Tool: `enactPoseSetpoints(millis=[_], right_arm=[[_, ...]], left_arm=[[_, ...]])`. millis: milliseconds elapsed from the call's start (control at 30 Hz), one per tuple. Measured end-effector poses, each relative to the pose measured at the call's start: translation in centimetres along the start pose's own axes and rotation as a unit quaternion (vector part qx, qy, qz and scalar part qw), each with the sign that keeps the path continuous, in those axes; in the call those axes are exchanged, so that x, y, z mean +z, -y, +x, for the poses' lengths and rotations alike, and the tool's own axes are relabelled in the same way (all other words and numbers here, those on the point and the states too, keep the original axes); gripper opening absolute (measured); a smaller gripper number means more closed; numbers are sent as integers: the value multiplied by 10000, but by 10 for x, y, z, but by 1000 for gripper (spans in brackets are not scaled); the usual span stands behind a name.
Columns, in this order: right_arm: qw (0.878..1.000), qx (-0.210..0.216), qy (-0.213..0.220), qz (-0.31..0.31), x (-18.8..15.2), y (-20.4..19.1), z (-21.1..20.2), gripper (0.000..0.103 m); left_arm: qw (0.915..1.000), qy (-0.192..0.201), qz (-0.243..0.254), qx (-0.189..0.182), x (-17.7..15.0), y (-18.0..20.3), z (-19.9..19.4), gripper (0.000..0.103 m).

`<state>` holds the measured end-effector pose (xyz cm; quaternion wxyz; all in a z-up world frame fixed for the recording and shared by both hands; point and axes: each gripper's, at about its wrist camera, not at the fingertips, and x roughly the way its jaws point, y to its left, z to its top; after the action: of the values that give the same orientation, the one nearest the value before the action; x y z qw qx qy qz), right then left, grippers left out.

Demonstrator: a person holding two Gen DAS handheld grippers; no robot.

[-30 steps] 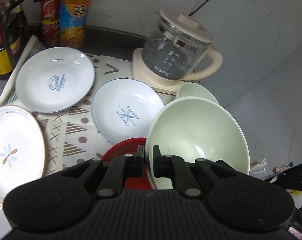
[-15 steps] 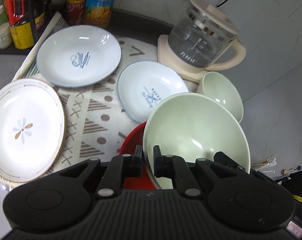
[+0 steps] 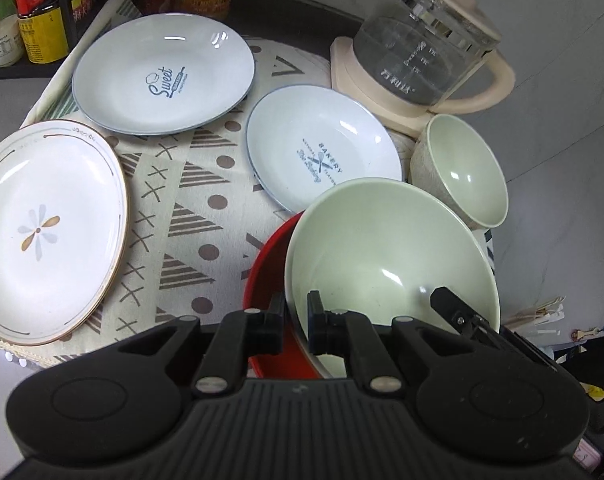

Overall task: Organize plates and bowls
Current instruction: 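Lift the large green bowl with the right gripper over the red bowl, then lower the green bowl into the red bowl and open the right gripper, then move the right gripper to the small pale green bowl and grasp its rim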

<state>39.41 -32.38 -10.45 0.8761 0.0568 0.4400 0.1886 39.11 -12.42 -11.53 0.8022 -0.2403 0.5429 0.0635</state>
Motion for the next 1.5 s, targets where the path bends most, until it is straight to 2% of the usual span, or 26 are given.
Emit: enactPoseSetpoints(millis=[233, 367, 467, 667, 800, 1100, 1300, 1500], right_arm=[[9999, -99, 23, -93, -2, -4, 5, 17], [9999, -115, 10, -105, -1, -5, 6, 17], [9999, -124, 18, -118, -1, -6, 6, 16], [9996, -158, 48, -221, 2, -10, 5, 16], [9997, -120, 25, -227, 2, -13, 1, 21], [9998, 37, 198, -90, 7, -3, -18, 22], [9995, 73, 226, 208, 9, 15, -29, 29], [9983, -62, 325, 473, 16, 36, -34, 43]], left_arm=[[9998, -192, -38, 102, 0, -3, 6, 10], [9996, -285, -36, 82, 4, -5, 3, 19], [9999, -103, 10, 98, 8, -5, -6, 26], [9999, 51, 58, 102, 17, -2, -15, 32], [9998, 101, 155, 91, 20, 3, -15, 37], [9988, 137, 458, 47, 26, 28, -9, 48], [9981, 106, 607, -12, 30, 48, -2, 51], [9972, 135, 728, -93, 37, 67, 4, 54]])
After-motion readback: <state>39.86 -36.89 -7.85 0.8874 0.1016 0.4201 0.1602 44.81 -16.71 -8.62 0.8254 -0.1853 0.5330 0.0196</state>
